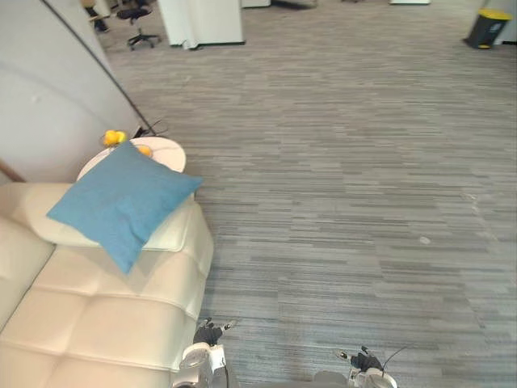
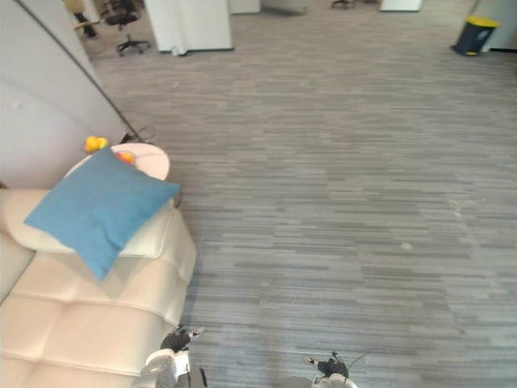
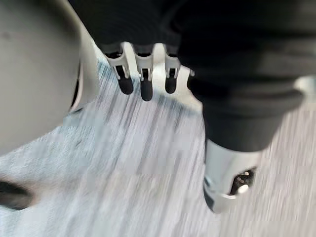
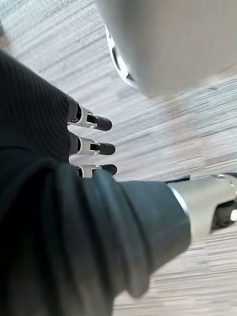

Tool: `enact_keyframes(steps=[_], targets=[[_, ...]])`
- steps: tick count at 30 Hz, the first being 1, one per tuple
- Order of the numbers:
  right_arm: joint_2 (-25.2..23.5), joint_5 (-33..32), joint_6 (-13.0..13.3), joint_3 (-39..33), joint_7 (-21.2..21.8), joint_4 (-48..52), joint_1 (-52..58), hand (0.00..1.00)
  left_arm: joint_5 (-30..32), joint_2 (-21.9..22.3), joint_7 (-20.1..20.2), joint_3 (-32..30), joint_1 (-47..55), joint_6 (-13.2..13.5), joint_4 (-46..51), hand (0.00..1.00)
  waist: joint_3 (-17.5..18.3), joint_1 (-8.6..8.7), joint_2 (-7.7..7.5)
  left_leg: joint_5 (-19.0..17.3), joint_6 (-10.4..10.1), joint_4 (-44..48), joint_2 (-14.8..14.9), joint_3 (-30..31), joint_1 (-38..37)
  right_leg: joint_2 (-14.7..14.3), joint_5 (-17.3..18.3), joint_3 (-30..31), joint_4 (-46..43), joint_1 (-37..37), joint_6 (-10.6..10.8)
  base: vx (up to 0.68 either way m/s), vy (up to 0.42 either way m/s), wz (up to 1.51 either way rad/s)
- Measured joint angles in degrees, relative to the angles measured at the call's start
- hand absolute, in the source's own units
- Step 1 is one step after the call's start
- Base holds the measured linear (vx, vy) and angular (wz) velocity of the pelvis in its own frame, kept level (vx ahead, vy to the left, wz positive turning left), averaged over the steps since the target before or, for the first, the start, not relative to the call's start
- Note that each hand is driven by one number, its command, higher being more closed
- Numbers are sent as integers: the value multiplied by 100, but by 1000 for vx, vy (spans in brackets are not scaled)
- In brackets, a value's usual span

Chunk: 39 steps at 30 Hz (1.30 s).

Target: Pick up cushions and gather them together orderly.

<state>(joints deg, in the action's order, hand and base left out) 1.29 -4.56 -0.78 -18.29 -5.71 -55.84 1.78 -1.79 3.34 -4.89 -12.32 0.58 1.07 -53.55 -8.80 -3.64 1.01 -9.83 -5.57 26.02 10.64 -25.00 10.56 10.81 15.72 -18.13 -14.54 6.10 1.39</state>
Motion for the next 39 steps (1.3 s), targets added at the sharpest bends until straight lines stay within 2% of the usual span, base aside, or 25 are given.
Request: enact_keyframes(steps=[1, 2, 3, 4, 5, 6, 7, 8, 9, 10, 12, 13, 14, 15, 17, 18, 19, 22, 24, 25, 26, 27, 28, 30, 39], targets=[[-15, 8, 31, -2, 1, 26, 7, 0, -5, 2, -4, -35, 96, 5, 4, 0, 75, -20, 134, 329, 194, -533, 29, -269, -21, -118, 86, -34, 111, 147, 146, 321, 260, 7], [-129, 16, 22, -12, 8, 0, 44, 0, -1, -117, -14, -99, 114, 23, -5, 0, 112, -140, -70, 133, 470, -286, -90, -320, -107, 35, 270, 76, 122, 335, 335, 368, 245, 6], [-268, 63, 35, -5, 52, -19, 132, 0, 1, -247, -11, -183, 177, 17, -51, 0, 273, -172, -170, -86, 545, -292, -273, -287, -145, 106, 282, 182, 122, 482, 517, 500, 171, 18], [-350, 186, 50, -5, 83, -58, 178, 0, 8, -348, -27, -240, 170, -2, -141, 0, 395, -152, -418, -266, 544, -272, -483, -195, -234, 310, 270, 352, -461, 363, 712, 622, 205, 41], [-331, 238, 45, -4, 98, -150, 144, 0, 11, -362, -23, -213, 147, -13, -196, 0, 373, -134, -402, -336, 618, -284, -535, -101, -332, 411, 65, 600, -1491, -73, 953, 643, 196, 77], [-292, 241, 75, -12, 115, -122, 74, 0, 12, -411, -17, -172, 109, -34, -248, 0, 270, -60, -322, -395, 657, -394, -590, 117, -531, 439, -442, 892, -2758, -579, 1214, 587, 197, 108], [-223, 240, 77, -10, 114, -148, 61, 0, 11, -456, -23, -157, 53, -83, -310, 0, 142, 29, -334, -434, 677, -597, -650, 351, -913, 417, -376, 968, -3510, -822, 1187, 481, 114, 109], [-201, 239, 79, -11, 114, -145, 59, 0, 11, -461, -26, -143, 59, -88, -327, 0, 136, 7, -324, -434, 676, -723, -669, 410, -1089, 405, -278, 930, -3599, -913, 1055, 483, 59, 85], [-156, 239, 80, -5, 115, -145, 107, 0, 10, -455, -26, -119, 76, -83, -328, 0, 112, -7, -282, -432, 673, -1034, -685, 478, -1465, 363, -106, 832, -3523, -1087, 827, 529, 30, 58], [-119, 239, 116, 5, 120, -112, 87, 0, 7, -425, -29, -123, 116, -87, -360, 0, 91, 3, -189, -426, 664, -1345, -676, 607, -1799, 209, 18, 775, -3003, -1346, 589, 525, 4, 58], [-96, 237, 132, 1, 121, -110, 75, 0, 9, -417, -28, -124, 102, -87, -423, 0, 92, 31, -171, -427, 664, -1478, -674, 744, -1946, 85, 29, 845, -2431, -1587, 532, 530, -144, 85], [2, 235, 127, 30, 124, -117, 56, 0, 20, -341, -39, -154, 52, -87, -449, 0, 25, 47, -64, -495, 550, -1592, -498, 1130, -2225, -392, -403, 1390, -1124, -1988, 262, 751, -351, 131], [11, 227, 128, 75, 120, -119, 67, 0, 48, -317, -41, -238, 59, -73, -436, 0, 22, 50, -81, -581, 404, -1554, -445, 1224, -2311, -560, -865, 1692, -575, -2004, 232, 1031, -542, 149], [119, 235, 135, 164, 132, -114, 13, 0, 61, -135, -46, -401, 46, -75, -511, 0, 51, -21, 150, -722, 42, -1364, -178, 1446, -2431, -780, -1273, 1745, -783, -2012, 2, 692, -438, 74], [139, 237, 121, 170, 131, -127, -68, 0, 61, -14, -43, -425, 23, -58, -493, 0, 25, 4, 170, -324, -67, -1331, -156, 1521, -2451, -694, -870, 1585, -1147, -1972, -76, 466, -346, 55], [148, 237, 117, 169, 126, -132, -54, 0, 59, -8, -42, -407, 16, -55, -466, 0, 21, 26, 164, -253, -86, -1230, -148, 1619, -2435, -643, -746, 1494, -1212, -1888, -92, 344, -334, 118], [158, 233, 115, 144, 115, -128, 84, 0, 51, 52, -12, -311, 11, -42, -405, 0, 18, 35, 159, -148, -195, -530, 11, 1861, -2138, -510, -506, 1051, -1193, -1482, -125, 265, -298, 150], [88, 221, 114, 78, 111, -128, 201, 0, 51, 25, 2, -146, 1, -35, -261, 0, 46, 39, 48, 155, -224, -112, 291, 1629, -1752, -379, -493, 406, -864, -988, -136, 124, -199, 151], [37, 217, 112, 28, 112, -128, 222, 0, 50, 4, 2, -7, 16, -37, -211, 0, 72, 31, -1, 207, -192, -409, 396, 1255, -1665, -332, -494, 184, -700, -884, -136, 8, -63, 121], [-3, 203, 105, -10, 108, -127, 210, 0, 52, -31, 2, 94, 12, -50, -205, 0, 65, 33, -43, 296, -158, -788, 420, 908, -1658, -186, -494, -105, -652, -862, -135, -43, 19, 153], [-76, 158, 104, -172, 103, -118, 220, 0, 52, -30, 7, 225, 0, -66, -212, 0, 63, 179, -121, 457, -39, -1219, 344, 291, -1670, -23, -530, -496, -486, -756, -90, -59, 36, 163], [-81, 139, 100, -186, 98, -117, 245, 0, 57, -25, 12, 286, -3, -70, -219, 0, 88, 228, -136, 485, -9, -1345, 322, 97, -1677, 5, -542, -598, -439, -745, -71, -56, 42, 164], [-85, 52, 106, -188, 97, -85, 273, 0, 65, -18, 14, 336, -26, -78, -225, 0, 125, 282, -84, 513, -43, -1599, 265, -170, -1662, 6, -560, -803, -315, -674, -34, -58, 73, 114], [-68, -5, 97, -192, 100, -54, 274, 0, 63, -101, 6, 463, -5, -72, -229, 0, 116, 145, -111, 619, -222, -2206, 85, -119, -1753, -47, -643, -818, -146, -634, 99, -86, 108, 76], [-94, -14, 106, -179, 80, -16, 405, 0, 64, -382, 12, 552, 72, -61, -465, 0, 253, 173, -142, 785, -124, -2647, -272, -79, -1870, 34, -961, -464, 209, -599, 223, -78, 86, -1]])
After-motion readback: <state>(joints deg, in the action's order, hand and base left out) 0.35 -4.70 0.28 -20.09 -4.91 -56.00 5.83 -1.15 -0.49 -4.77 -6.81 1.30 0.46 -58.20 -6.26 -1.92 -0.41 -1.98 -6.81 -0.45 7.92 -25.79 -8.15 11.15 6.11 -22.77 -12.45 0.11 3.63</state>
